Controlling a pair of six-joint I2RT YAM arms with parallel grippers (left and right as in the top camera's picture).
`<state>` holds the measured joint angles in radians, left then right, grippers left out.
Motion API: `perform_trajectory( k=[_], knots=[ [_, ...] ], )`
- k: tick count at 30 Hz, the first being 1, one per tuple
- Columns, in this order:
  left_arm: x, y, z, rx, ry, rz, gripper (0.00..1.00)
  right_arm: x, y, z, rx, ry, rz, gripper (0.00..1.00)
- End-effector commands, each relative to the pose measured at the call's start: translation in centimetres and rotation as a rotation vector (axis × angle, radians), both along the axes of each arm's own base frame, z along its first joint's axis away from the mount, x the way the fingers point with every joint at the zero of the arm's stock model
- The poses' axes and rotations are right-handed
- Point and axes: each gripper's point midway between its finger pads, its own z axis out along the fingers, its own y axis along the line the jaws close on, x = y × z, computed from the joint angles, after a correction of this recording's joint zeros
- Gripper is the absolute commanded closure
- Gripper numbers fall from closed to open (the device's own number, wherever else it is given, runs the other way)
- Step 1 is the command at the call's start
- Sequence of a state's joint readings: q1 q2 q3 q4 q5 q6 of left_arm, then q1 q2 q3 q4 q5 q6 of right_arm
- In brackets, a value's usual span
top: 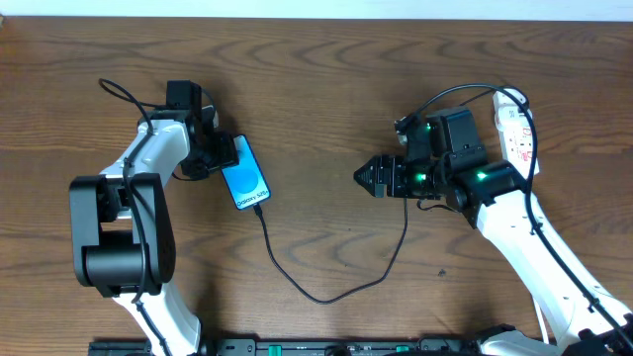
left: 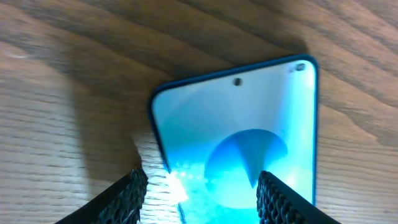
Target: Plug charger to phone and switch on socket
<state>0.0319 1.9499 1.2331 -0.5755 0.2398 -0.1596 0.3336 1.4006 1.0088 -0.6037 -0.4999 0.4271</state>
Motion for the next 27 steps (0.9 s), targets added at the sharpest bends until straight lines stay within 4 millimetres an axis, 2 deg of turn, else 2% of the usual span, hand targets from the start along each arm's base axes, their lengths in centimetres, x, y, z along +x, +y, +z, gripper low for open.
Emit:
perform_trajectory(
  k=[1,4,7,12,15,16,17,21,22,27],
  knots=[
    [-0.4,1.5,-0.2,0.075,0.015,0.023,0.41,0.1,0.2,0.2,-0.007,-0.017,0.018,0.21],
    [-0.1,1.6,0.6,0.076,0.001,0.023,0.41,0.0,0.2,0.2,-0.01,-0.018,0.024,0.21],
    [0.5,1.8,2.9,0.088,-0.041,0.027,0.41,0.0,0.2,0.2,-0.015,-0.029,0.035,0.21],
    [1.2,2.1,10.3,0.105,-0.191,0.038,0.41,0.3,0.2,1.4,-0.021,-0.073,0.063,0.2],
    [0.4,2.0,15.2,0.107,-0.302,0.043,0.4,0.4,-0.5,2.9,-0.065,-0.11,0.062,0.15],
    [-0.1,2.0,16.9,0.107,-0.341,0.045,0.35,0.3,-1.0,3.5,-0.097,-0.12,0.051,0.12],
    [-0.6,2.0,18.3,0.108,-0.371,0.046,0.25,0.2,-1.7,4.1,-0.131,-0.132,0.043,0.11],
    [-2.6,1.9,23.4,0.11,-0.501,0.052,0.16,-0.6,-4.2,6.8,-0.253,-0.175,0.002,0.08],
    [-3.5,1.8,25.0,0.111,-0.543,0.054,0.12,-1.1,-5.2,8.1,-0.292,-0.193,-0.022,0.08],
    [-5.6,1.8,28.0,0.112,-0.626,0.058,0.1,-3.2,-7.7,12.5,-0.357,-0.278,-0.063,0.07]
  ],
)
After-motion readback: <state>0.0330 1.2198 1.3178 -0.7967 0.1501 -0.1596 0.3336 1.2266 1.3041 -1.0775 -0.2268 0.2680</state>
